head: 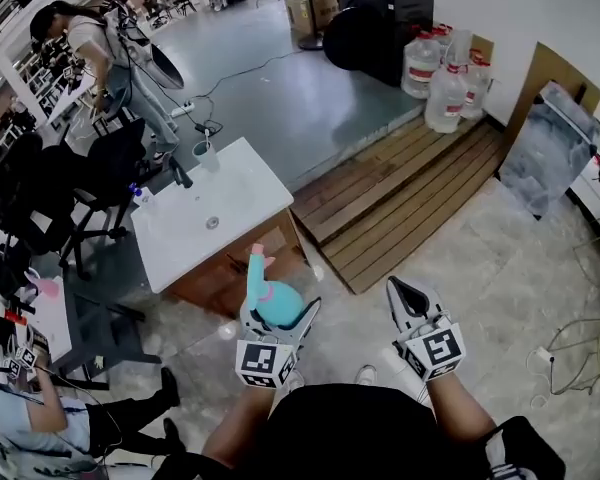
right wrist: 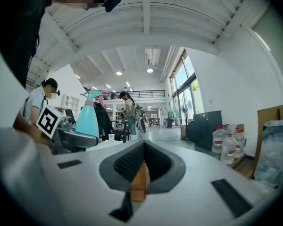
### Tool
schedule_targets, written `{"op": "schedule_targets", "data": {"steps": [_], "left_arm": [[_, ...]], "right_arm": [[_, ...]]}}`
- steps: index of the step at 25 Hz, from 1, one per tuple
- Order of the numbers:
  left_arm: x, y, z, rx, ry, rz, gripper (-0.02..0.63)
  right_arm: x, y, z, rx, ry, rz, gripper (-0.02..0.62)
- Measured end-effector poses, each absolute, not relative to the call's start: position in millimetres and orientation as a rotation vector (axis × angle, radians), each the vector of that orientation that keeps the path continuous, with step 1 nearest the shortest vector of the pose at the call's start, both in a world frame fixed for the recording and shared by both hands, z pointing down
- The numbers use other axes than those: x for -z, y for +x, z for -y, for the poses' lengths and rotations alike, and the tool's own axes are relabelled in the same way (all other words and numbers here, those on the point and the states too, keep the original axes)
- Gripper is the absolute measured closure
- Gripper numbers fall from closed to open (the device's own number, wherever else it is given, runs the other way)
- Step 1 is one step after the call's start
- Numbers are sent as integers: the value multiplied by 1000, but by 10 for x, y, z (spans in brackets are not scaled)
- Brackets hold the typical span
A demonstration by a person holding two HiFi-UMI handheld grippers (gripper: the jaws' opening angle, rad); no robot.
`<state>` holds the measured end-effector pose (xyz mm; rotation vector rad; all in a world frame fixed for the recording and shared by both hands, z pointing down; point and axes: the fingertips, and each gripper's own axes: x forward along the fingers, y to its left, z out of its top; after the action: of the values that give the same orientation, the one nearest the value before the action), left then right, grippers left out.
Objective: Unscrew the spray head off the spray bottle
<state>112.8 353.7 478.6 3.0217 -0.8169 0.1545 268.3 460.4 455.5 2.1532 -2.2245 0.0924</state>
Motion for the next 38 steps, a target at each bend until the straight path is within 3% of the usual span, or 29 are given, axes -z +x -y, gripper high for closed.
{"op": "schedule_targets", "data": {"steps": [13, 38], "left_arm": [[-4921, 820, -3090, -206, 2950, 1023, 132], [-4921, -807, -884, -219, 2888, 1229, 132]], "right_arm": [[-4604, 2514, -3884, -108, 1943, 2387, 591], [-4498, 785, -1331, -88, 1690, 2561, 591]]}}
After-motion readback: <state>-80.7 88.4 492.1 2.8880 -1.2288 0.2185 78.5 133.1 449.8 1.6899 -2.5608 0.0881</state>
